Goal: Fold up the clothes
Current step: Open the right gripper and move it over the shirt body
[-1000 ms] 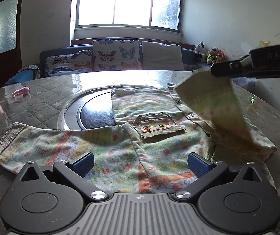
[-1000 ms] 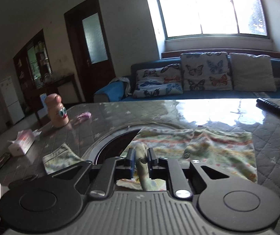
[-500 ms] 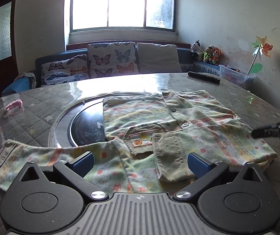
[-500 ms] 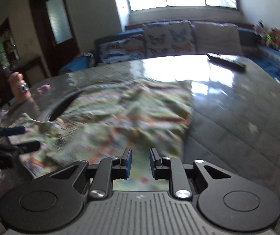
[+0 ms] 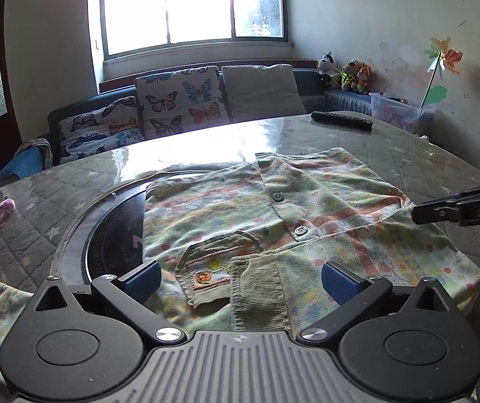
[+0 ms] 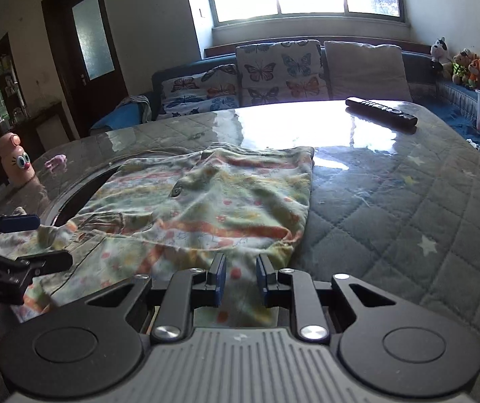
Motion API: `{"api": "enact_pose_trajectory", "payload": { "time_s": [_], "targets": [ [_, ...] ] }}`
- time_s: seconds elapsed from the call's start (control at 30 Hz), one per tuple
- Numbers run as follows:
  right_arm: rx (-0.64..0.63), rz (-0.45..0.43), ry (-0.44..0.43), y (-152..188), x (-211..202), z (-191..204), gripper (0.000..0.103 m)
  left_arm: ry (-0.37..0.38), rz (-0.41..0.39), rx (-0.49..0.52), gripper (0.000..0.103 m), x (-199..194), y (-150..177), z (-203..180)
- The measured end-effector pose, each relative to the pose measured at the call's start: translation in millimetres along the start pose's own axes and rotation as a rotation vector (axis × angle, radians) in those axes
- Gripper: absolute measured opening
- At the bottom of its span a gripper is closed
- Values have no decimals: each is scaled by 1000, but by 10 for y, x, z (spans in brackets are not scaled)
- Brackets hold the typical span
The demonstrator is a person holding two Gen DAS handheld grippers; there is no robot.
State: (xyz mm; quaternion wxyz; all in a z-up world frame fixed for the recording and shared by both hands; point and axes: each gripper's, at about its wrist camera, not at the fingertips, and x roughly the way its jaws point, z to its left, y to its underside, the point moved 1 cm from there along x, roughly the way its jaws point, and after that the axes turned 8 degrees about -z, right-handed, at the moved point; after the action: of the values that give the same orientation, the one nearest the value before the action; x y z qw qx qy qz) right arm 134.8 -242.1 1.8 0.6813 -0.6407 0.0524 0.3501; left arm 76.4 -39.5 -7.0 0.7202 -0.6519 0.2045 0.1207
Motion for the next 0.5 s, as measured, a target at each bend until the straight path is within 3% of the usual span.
{"api": "enact_pose_trajectory", "payload": {
  "time_s": [0.33,0.5],
  "targets": [
    [-55,27,-7,47,85,96,19,-67,67,53,103,164,159,35],
    [-93,22,-70,30,17,318,21,-83,68,45,103,110,192,114]
  ]
}}
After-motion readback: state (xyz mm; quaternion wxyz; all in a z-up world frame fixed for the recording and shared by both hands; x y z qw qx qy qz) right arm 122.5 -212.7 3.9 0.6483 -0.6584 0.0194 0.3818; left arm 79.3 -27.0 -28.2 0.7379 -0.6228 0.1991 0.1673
